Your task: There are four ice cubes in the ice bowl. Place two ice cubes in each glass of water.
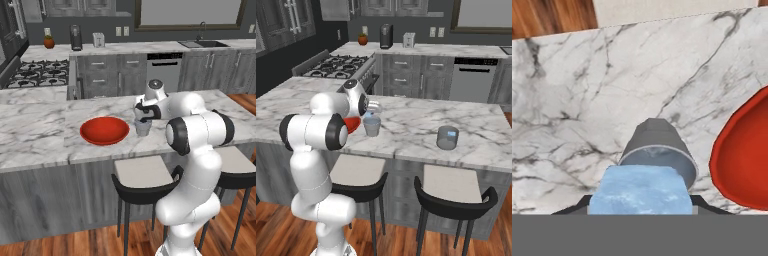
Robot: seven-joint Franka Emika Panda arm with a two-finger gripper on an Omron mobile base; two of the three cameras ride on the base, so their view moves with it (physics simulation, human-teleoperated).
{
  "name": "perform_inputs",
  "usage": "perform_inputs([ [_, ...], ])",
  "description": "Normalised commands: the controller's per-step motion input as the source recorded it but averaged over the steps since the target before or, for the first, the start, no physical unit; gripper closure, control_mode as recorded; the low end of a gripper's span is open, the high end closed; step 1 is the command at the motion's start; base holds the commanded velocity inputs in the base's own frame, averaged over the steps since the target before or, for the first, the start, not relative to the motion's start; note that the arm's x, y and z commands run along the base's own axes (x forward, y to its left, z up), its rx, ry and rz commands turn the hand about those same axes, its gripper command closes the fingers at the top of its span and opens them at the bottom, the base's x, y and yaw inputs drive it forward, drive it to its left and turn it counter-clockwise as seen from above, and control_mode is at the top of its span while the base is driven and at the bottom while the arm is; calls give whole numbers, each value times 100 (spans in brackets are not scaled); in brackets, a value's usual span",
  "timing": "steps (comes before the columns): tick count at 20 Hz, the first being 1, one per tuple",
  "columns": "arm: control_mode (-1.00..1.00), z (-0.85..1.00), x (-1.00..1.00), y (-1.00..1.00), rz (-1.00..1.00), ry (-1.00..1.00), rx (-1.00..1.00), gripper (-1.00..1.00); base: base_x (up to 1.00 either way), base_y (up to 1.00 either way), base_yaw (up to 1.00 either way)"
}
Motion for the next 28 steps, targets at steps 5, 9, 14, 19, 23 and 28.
perform_inputs([
  [5,-100,-13,2,0,10,0,3,100,0,0,0],
  [9,-100,-18,8,-1,6,0,1,100,0,0,0],
  [14,-100,-17,15,-1,3,0,0,100,0,0,0],
  [19,-100,-11,22,0,2,0,0,100,0,0,0],
  [23,-100,-14,22,0,3,0,0,100,0,0,0],
  [28,-100,-14,20,0,2,0,0,-100,0,0,0],
])
